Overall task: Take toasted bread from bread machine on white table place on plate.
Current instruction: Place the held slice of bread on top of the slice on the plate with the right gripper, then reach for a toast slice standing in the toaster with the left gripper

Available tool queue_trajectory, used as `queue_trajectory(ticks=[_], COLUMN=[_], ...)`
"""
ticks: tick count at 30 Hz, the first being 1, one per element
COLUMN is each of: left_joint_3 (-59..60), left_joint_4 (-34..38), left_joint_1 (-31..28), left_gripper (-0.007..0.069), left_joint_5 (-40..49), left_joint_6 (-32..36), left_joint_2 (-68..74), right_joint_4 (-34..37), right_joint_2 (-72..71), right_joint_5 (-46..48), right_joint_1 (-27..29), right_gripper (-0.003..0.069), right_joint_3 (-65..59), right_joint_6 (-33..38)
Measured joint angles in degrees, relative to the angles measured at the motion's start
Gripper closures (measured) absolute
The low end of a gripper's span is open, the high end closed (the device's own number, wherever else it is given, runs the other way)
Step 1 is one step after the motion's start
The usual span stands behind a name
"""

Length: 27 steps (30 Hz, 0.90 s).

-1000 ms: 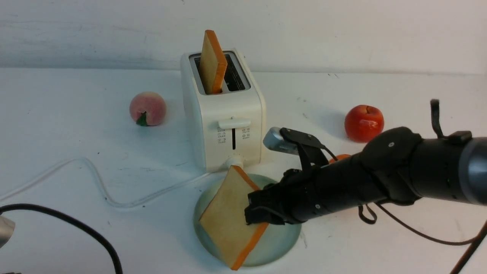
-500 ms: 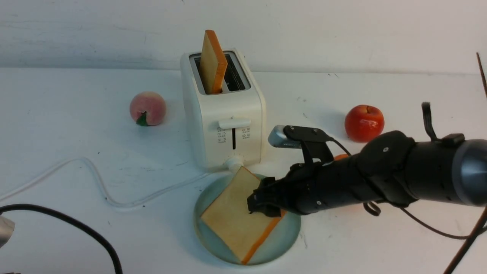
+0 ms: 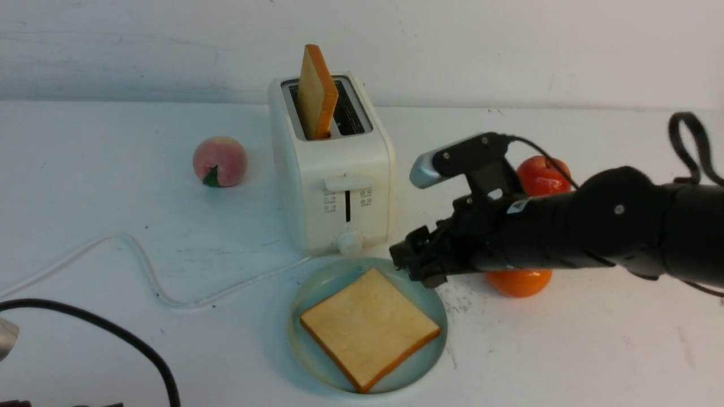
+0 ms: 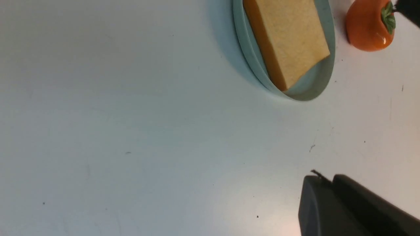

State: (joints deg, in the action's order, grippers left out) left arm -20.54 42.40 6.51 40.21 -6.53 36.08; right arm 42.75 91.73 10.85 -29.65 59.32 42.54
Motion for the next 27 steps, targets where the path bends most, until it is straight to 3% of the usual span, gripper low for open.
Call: queue_trajectory(ticks=[7, 8, 12, 13, 16, 19, 22, 27], left_joint_3=[0.00, 0.00, 0.00, 0.00, 0.00, 0.00, 0.00, -0.40], left_joint_4=[0.00, 0.00, 0.00, 0.00, 0.00, 0.00, 0.00, 0.67], left_joint_1=[0.00, 0.00, 0.00, 0.00, 0.00, 0.00, 0.00, 0.00], left_gripper=[0.0579, 0.0576, 0.0575, 0.0575, 0.0575, 0.0575, 0.0575, 0.0576], left_joint_5=[-0.47, -0.99, -3.04, -3.17, -5.82, -7.88, -9.38, -10.13], left_joint_6=[0.00, 0.00, 0.00, 0.00, 0.00, 0.00, 0.00, -0.28], left_joint_2=[0.00, 0.00, 0.00, 0.00, 0.00, 0.00, 0.00, 2.35], right_joint_4=[-4.54, -7.52, -15.61, -16.14, -26.13, -31.34, -33.28, -32.08], right_joint_2=[-12.36, -16.22, -22.69, -22.69, -27.39, -29.86, -32.75, -38.23], right_joint_5=[9.15, 14.28, 27.23, 27.23, 42.42, 50.04, 55.62, 57.77], right_joint_1=[6.75, 9.85, 17.86, 18.32, 26.35, 30.35, 32.39, 32.70], right_gripper=[0.0396, 0.0500, 0.0659, 0.0659, 0.0675, 0.0675, 0.0673, 0.0670], right_joint_3=[0.00, 0.00, 0.00, 0.00, 0.00, 0.00, 0.00, -2.16], right_joint_6=[0.00, -0.68, -5.78, -6.17, -14.70, -21.66, -28.16, -30.49])
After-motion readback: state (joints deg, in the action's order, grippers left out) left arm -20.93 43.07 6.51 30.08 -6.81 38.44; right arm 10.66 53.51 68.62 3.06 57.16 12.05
